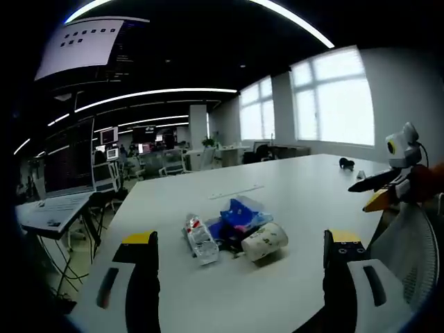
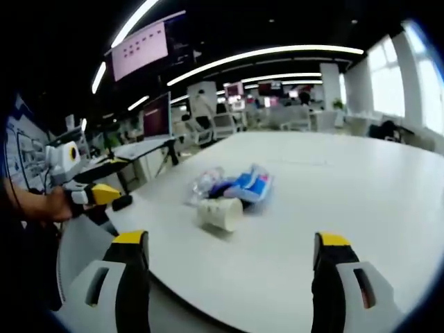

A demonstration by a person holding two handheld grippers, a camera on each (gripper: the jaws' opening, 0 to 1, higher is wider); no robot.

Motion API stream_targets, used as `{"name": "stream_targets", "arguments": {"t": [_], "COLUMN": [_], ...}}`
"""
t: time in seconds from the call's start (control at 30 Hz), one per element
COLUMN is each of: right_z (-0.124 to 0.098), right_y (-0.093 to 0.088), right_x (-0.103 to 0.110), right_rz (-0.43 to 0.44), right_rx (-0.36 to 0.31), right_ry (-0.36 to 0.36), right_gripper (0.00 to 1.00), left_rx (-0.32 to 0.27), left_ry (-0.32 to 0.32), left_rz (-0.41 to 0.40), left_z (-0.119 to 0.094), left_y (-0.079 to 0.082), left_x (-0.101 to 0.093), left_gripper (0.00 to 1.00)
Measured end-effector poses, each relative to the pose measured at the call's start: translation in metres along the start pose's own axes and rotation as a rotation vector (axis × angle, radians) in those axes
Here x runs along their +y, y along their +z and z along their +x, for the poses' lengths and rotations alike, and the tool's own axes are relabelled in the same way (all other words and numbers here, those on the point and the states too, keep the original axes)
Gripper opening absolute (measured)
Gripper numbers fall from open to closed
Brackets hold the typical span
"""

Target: Arrange the tabletop items into an orderly group along one side of the table until the central work area is clear of visible clutter.

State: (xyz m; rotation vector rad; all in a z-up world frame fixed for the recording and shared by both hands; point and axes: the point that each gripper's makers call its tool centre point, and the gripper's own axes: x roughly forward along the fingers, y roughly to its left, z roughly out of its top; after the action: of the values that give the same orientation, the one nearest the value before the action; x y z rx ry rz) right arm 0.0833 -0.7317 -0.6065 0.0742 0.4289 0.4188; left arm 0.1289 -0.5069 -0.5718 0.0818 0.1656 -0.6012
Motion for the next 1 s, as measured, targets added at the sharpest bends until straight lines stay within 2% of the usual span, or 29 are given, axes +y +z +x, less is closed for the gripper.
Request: {"name": "stream_targets", "arguments": {"t": [0.07, 0.43, 1.0], "right_z": [-0.0001, 0.0010, 0.0007], "right_y": [-0.0003, -0.0038, -0.0028], "right_x": [0.0001, 0.0014, 0.0030], "right_rz": [0.001, -0.017, -0.005], "right_rx": [0.002, 0.024, 0.017], "right_ry": [0.002, 0.005, 0.021], "right_gripper": [0.97, 0.96, 0.94], "left_rx": [0.000, 0.013, 0.022], "left_ry": [-0.018, -0.015, -0.013], "left_rz": [-0.015, -0.008, -0.017], "left_z": [0.0004, 0.0009, 0.0012], "left_y": [-0.0002, -0.0025, -0.0037], "left_x": [-0.0025, -0.0016, -0.0012], "left_gripper": [1.00, 1.00, 0.99]}}
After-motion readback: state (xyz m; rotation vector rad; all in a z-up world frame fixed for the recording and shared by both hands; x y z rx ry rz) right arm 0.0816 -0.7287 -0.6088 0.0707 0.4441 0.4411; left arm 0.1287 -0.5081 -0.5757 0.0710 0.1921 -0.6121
